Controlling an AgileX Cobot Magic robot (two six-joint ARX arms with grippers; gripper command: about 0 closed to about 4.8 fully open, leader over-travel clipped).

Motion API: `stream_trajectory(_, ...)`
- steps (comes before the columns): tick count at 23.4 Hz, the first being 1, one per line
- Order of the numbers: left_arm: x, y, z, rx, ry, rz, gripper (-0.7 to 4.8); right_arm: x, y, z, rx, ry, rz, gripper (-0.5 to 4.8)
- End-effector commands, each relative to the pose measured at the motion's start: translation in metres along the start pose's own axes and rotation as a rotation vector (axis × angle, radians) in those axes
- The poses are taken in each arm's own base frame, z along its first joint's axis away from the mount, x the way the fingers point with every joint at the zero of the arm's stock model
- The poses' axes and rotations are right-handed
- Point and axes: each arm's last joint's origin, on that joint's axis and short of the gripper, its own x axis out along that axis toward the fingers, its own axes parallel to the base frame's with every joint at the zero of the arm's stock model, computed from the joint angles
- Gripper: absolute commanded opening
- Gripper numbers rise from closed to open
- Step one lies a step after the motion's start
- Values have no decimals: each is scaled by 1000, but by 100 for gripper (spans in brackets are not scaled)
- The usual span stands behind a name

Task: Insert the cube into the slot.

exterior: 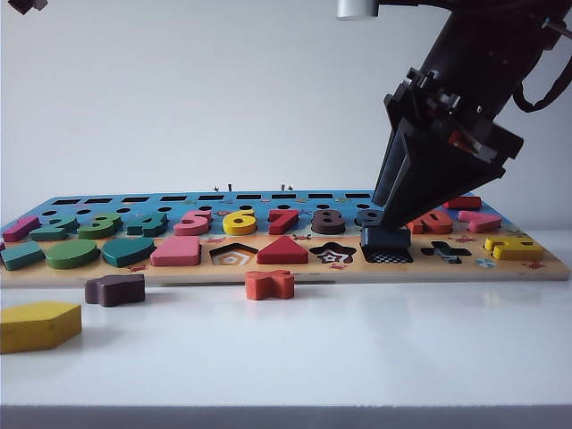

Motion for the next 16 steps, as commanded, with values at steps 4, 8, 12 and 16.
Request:
stream_trajectory(4,-1,-1,2,11,-14,0,17,-17,-1,3,40,-42,-54,252)
stream_trajectory(8,-1,-1,2,11,-14,0,17,-19,1,2,125,-24,-35,222)
stream_trajectory(12,-1,-1,2,11,-14,0,17,-26,6,2,216,-24,-23,161)
stream_trajectory(16,-1,-1,2,12,-15,0,17,-40,21,3,246,-3,56,-6)
